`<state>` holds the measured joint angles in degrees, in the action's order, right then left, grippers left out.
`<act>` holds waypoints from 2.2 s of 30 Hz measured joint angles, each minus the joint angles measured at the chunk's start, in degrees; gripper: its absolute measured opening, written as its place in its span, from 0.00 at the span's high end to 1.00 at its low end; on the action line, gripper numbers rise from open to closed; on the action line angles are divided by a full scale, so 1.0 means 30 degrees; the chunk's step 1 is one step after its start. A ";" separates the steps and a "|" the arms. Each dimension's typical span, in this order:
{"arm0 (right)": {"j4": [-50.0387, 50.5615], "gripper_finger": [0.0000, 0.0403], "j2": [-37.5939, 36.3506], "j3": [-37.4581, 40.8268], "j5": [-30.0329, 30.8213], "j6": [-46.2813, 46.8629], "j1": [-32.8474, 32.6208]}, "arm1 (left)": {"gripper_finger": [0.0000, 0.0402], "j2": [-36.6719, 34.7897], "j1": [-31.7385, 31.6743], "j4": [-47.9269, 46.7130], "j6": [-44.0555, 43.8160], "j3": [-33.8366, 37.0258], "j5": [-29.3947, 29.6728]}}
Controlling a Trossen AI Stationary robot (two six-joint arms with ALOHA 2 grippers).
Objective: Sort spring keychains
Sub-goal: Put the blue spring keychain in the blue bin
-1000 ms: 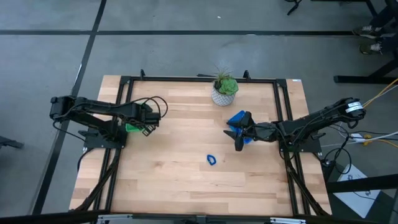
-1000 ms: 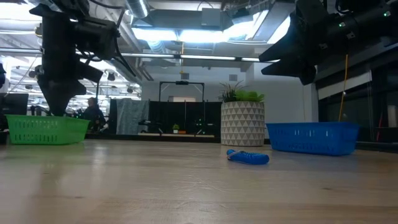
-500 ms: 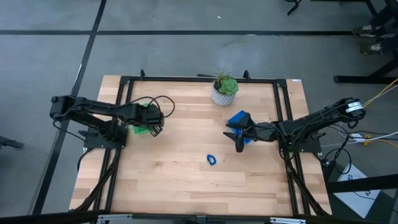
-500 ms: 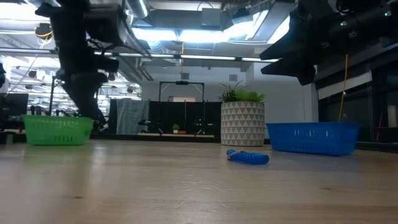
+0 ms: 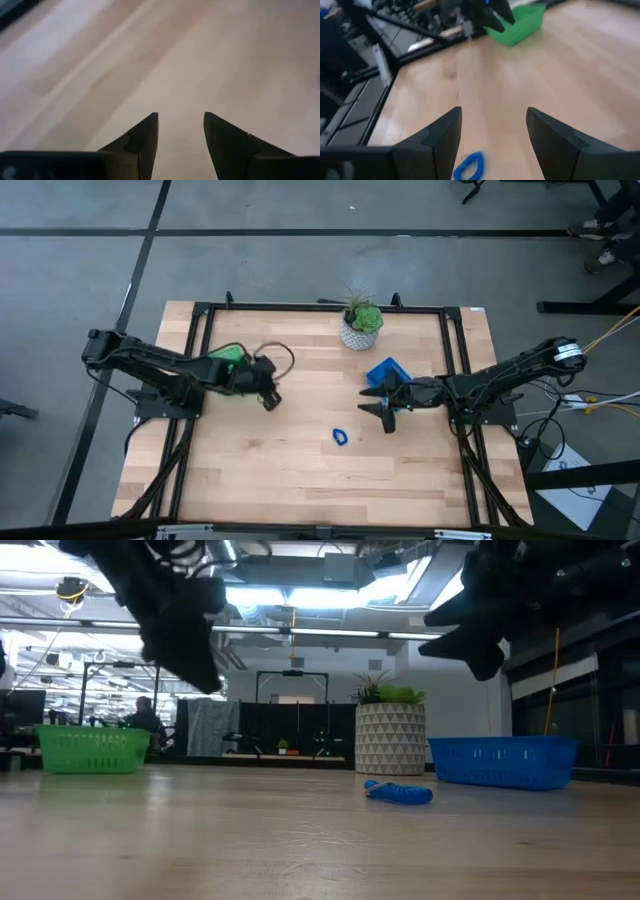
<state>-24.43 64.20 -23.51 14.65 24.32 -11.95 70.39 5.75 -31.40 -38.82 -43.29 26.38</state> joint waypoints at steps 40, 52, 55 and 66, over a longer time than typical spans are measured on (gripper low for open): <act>1.6723 0.45 1.4603 -1.4054 -0.3646 0.0428 -0.0348 | 0.62 0.3533 0.4855 1.0106 0.3685 0.0138 0.0659; 1.7303 0.46 1.4676 -1.4054 -0.1822 0.1841 -0.0370 | 0.62 0.3533 0.4833 1.0106 0.3699 0.0138 0.0710; 1.7551 0.50 1.4676 -1.4054 -0.1148 0.1855 -0.0327 | 0.62 0.3533 0.4833 1.0106 0.3700 0.0138 0.0739; 1.7703 0.82 1.4683 -1.4025 -0.0173 0.1813 -0.0072 | 0.62 0.3533 0.4828 1.0098 0.3700 0.0138 0.0841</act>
<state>28.68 108.25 -65.58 14.13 29.76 -12.16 80.99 20.24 -1.10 -27.73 -42.87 28.91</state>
